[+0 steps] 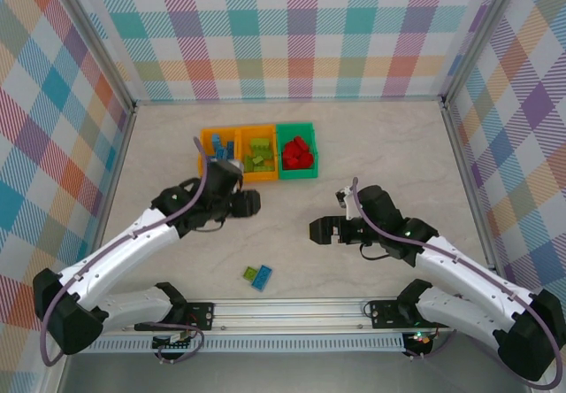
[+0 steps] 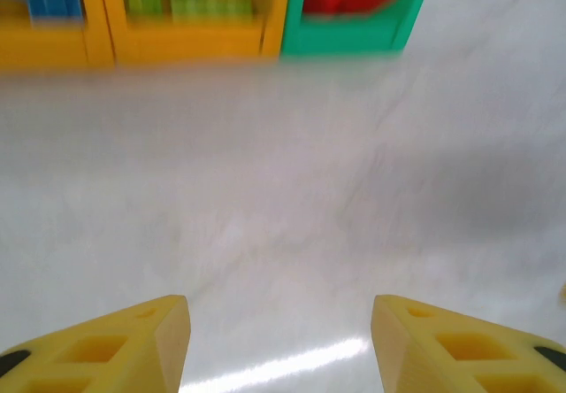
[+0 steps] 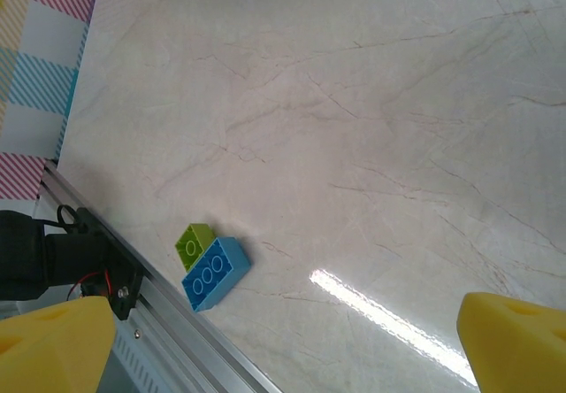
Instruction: Sort the legos into containers by color
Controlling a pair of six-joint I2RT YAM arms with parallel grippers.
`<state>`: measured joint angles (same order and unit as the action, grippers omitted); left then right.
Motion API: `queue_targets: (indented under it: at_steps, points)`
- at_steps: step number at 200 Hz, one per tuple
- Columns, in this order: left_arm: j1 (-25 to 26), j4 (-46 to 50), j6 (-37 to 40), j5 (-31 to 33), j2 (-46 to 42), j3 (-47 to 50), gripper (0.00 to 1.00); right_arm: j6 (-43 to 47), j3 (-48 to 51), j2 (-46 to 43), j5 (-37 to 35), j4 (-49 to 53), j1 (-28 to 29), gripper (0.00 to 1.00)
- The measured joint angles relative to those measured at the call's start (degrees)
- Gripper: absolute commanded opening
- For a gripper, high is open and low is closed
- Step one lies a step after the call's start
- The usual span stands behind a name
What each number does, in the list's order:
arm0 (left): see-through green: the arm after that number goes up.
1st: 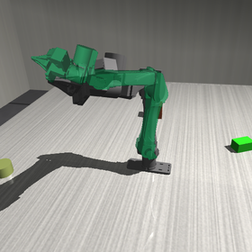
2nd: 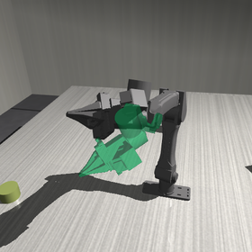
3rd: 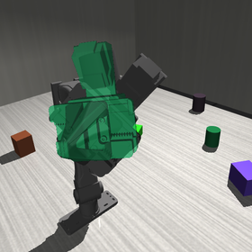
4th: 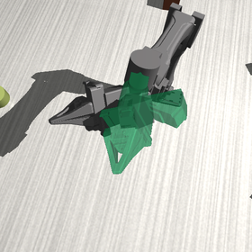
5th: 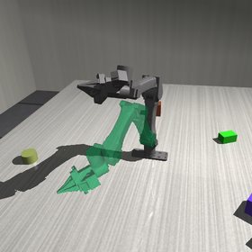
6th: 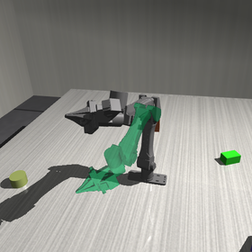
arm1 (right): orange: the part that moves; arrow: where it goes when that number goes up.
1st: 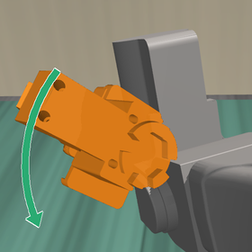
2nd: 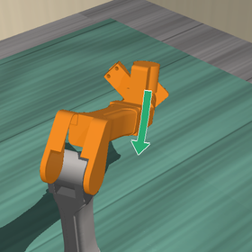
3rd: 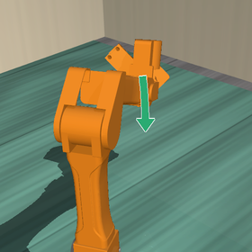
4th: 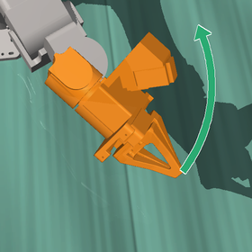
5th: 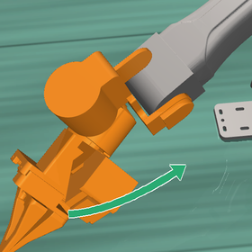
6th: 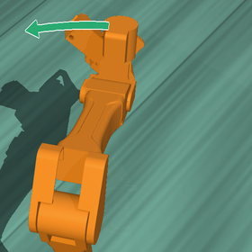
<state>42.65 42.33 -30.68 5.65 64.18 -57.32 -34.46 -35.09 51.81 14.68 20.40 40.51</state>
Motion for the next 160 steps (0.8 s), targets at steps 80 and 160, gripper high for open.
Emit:
queue_targets:
  at_steps: [80, 160]
  points:
    - [12.37, -0.28, -18.93, -6.73, 1.46, 20.74, 0.69, -0.85, 0.0, 3.28, 1.51, -1.53, 0.0, 1.0]
    - [12.68, -5.07, -25.7, -8.0, 5.84, 22.53, 0.47, -0.85, 0.0, 3.82, 2.1, -1.55, 0.0, 1.0]
